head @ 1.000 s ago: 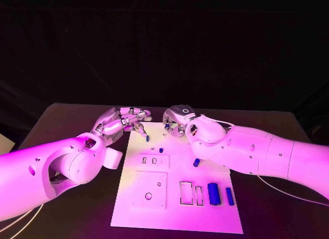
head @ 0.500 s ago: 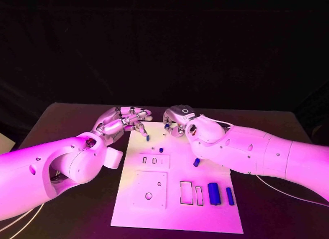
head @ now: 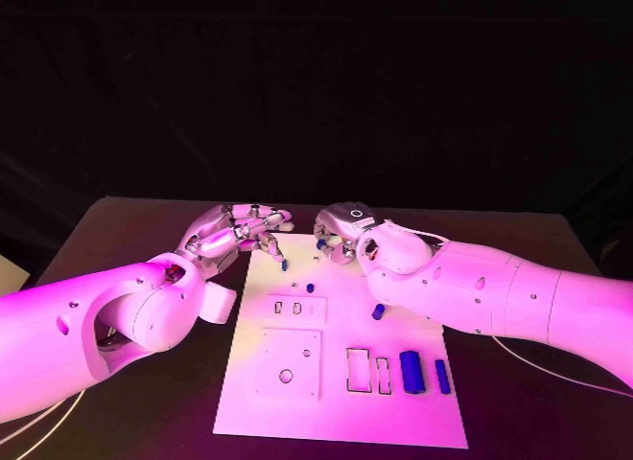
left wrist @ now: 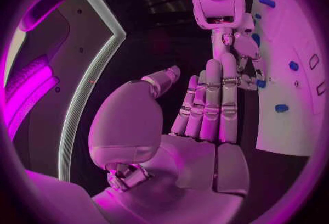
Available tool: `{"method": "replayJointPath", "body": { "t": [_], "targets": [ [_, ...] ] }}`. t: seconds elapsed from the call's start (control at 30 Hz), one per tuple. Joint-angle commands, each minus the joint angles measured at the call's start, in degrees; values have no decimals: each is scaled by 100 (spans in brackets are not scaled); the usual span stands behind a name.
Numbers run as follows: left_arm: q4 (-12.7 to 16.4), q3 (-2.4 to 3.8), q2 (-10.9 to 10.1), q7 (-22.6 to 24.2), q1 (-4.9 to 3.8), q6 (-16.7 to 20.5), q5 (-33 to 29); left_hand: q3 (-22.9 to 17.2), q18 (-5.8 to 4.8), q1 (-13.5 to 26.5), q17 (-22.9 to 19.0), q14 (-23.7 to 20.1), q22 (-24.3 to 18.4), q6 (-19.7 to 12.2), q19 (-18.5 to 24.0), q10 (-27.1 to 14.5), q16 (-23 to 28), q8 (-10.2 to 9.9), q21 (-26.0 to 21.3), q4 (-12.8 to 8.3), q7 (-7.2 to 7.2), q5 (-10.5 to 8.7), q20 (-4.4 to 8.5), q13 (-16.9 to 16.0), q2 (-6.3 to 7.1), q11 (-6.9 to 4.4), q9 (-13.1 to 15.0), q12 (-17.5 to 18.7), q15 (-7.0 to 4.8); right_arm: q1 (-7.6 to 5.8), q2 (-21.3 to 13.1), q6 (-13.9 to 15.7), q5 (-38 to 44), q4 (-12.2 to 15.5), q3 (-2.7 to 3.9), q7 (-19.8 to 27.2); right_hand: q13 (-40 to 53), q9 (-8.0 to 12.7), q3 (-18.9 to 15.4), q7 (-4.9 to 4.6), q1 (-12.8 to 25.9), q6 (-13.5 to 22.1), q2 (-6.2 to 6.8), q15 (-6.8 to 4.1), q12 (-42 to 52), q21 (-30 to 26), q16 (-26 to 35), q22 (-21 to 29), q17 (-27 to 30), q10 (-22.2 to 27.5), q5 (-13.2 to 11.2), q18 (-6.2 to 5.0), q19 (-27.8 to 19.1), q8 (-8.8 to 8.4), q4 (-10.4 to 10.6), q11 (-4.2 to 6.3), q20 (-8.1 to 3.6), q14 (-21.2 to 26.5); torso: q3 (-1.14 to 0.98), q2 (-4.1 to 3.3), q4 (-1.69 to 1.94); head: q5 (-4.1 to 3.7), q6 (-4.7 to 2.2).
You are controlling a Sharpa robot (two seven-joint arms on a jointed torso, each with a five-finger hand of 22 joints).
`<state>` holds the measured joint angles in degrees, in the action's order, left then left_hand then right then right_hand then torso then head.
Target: Assemble the parts on the task board
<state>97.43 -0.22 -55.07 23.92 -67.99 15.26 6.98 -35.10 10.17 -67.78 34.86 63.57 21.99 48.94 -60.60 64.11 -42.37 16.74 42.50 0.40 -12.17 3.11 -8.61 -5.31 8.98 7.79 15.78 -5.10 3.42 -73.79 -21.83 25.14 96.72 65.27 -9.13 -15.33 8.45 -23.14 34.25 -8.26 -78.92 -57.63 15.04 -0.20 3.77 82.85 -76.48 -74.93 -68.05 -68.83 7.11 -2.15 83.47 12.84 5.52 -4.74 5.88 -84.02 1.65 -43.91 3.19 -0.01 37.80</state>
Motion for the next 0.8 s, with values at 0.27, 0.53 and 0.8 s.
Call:
{"method": "replayJointPath", "body": {
  "t": [0.27,0.53,0.8],
  "targets": [
    [-5,5,-1,42,-14,-121,-24,-35,18,-27,5,-43,5,-30,57,-3,-28,-32,11,-13,10,11,1,-8,-9,18,5,35,9,5,-182,27,-4,234,-6,89,-326,68,-1493,91,-268,595,-158,210,87,-1330,910,1009,1220,1235,-184,-365,-833,-477,304,-198,154,180,-1,2,2,0,-3],
    [-50,5,-54,48,-15,-130,-33,-35,18,-27,5,-43,5,-30,57,-3,-28,-32,11,-13,10,11,1,-8,-9,18,5,35,9,-23,-1099,56,-314,1093,70,25,-402,49,-2110,125,-708,583,-161,179,385,-1560,1036,1148,1467,1231,-317,-386,-817,-562,1047,-171,143,228,-2,32,-48,11,-29],
    [-160,5,-107,75,-15,-141,-49,-35,18,-27,5,-43,5,-30,57,-3,-28,-32,11,-13,10,11,1,-8,-9,18,5,35,9,-93,-1964,-56,-1532,1511,214,225,-216,32,-1857,-25,-737,533,-207,25,892,-1045,557,514,859,455,-255,-253,-442,-592,1088,27,3,-2,-34,98,-133,41,-56]
  ]
}}
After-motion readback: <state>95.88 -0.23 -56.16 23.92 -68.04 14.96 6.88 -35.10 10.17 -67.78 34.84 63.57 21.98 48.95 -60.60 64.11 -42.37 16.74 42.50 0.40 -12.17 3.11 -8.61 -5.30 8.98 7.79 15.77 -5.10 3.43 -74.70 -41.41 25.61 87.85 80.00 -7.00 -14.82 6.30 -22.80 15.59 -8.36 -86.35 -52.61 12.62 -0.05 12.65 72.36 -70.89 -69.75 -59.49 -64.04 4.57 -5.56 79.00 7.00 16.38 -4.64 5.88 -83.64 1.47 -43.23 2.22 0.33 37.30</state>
